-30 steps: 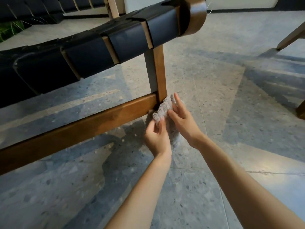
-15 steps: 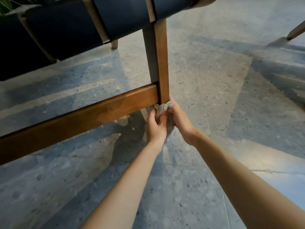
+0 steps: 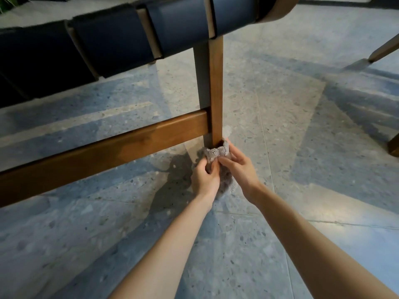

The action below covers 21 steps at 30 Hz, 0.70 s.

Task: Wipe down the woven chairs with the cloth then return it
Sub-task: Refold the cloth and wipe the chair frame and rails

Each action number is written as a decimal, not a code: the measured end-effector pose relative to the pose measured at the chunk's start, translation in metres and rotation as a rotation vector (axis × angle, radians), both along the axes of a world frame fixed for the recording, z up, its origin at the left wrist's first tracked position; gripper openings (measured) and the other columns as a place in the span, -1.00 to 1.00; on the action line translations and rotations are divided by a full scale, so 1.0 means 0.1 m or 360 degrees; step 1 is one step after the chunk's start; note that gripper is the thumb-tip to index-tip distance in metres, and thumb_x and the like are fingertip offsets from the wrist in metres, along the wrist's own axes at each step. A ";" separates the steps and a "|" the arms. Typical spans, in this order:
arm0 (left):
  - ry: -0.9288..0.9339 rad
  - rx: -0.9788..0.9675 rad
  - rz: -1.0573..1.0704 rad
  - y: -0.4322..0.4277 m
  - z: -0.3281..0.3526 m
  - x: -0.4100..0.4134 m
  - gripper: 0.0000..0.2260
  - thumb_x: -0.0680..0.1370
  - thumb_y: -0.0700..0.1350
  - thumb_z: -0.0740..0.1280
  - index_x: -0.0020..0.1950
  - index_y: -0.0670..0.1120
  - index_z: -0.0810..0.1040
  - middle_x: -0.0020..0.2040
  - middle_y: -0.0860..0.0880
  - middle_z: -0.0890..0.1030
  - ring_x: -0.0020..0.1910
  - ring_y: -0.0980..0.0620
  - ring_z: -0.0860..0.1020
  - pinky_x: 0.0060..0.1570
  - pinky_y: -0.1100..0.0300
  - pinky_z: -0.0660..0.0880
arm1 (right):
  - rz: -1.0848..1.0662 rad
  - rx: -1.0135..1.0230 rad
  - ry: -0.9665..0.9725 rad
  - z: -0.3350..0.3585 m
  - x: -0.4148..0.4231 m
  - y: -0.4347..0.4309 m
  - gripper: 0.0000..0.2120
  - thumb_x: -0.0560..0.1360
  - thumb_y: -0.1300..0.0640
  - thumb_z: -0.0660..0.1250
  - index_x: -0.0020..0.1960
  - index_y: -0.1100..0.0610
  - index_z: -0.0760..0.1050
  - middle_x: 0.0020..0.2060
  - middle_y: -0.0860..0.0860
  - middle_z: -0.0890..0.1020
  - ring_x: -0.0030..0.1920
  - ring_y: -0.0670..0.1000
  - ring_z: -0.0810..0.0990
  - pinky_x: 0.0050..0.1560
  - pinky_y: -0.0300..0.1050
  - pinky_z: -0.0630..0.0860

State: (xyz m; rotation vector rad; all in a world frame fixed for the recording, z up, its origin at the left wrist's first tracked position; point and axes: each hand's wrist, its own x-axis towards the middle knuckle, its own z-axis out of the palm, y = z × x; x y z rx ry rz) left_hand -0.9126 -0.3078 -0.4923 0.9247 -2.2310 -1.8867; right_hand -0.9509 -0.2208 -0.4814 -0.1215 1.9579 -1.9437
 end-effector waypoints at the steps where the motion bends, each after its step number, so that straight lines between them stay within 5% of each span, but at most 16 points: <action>1: 0.0056 -0.0067 0.0044 0.02 0.03 0.04 -0.77 0.59 -0.02 0.26 -0.23 -0.08 0.49 -0.28 0.00 0.55 -0.28 0.06 0.49 -0.30 0.22 0.36 | -0.0048 0.0013 0.0016 0.04 0.03 0.01 -0.52 0.56 0.36 0.22 0.41 0.00 0.42 0.01 0.01 0.69 -0.01 -0.11 0.66 -0.11 -0.33 0.56; 3: 0.0158 -0.0179 0.0091 0.02 0.09 0.10 -0.63 0.57 -0.06 0.30 -0.41 -0.05 0.31 -0.46 0.05 0.39 -0.45 0.09 0.32 -0.42 0.19 0.21 | -0.0110 0.0046 0.0055 0.13 0.10 0.01 -0.57 0.56 0.34 0.25 0.38 0.04 0.46 -0.01 0.08 0.69 0.00 -0.03 0.66 -0.02 -0.15 0.62; 5: 0.0211 -0.0251 0.0085 0.01 0.20 0.14 -0.65 0.56 -0.08 0.32 -0.40 -0.06 0.34 -0.46 0.04 0.43 -0.43 0.07 0.36 -0.42 0.20 0.23 | -0.0152 0.0063 0.0118 0.23 0.19 0.04 -0.63 0.56 0.32 0.27 0.33 0.09 0.50 0.00 0.08 0.69 0.01 -0.01 0.66 0.01 -0.17 0.61; 8: 0.0286 -0.0157 0.0021 0.11 0.44 0.18 -0.86 0.58 -0.10 0.29 -0.13 -0.11 0.58 -0.19 -0.03 0.63 -0.19 0.07 0.57 -0.18 0.24 0.48 | -0.0201 0.0015 0.0254 0.41 0.35 0.13 -0.74 0.56 0.28 0.29 0.21 0.09 0.58 -0.06 -0.01 0.71 -0.01 -0.06 0.67 -0.08 -0.29 0.57; 11: 0.0447 -0.0127 -0.0089 0.30 0.68 0.23 -0.88 0.59 -0.11 0.28 0.02 -0.06 0.61 -0.12 0.04 0.64 -0.22 0.29 0.52 -0.23 0.55 0.38 | -0.0362 -0.0017 0.0364 0.63 0.46 0.29 -0.77 0.56 0.29 0.29 0.17 0.11 0.57 -0.10 -0.07 0.71 -0.04 -0.12 0.67 -0.12 -0.35 0.54; 16: 0.0649 -0.0078 -0.0317 0.51 1.06 0.16 -0.86 0.60 -0.10 0.26 0.00 -0.12 0.58 -0.10 -0.06 0.65 -0.09 0.03 0.60 -0.14 0.26 0.48 | -0.0674 0.0197 0.0537 1.02 0.45 0.54 -0.81 0.54 0.28 0.30 0.08 0.06 0.56 -0.06 0.07 0.68 -0.09 0.04 0.64 -0.06 -0.05 0.58; 21: 0.0635 -0.0140 -0.0590 0.55 1.42 0.03 -0.87 0.59 -0.09 0.27 0.06 -0.03 0.60 -0.06 0.03 0.66 -0.07 0.13 0.60 -0.20 0.36 0.43 | -0.0824 0.0358 0.0515 1.45 0.41 0.67 -0.76 0.51 0.33 0.24 0.08 0.08 0.54 -0.07 0.10 0.65 -0.12 0.03 0.59 0.00 0.06 0.57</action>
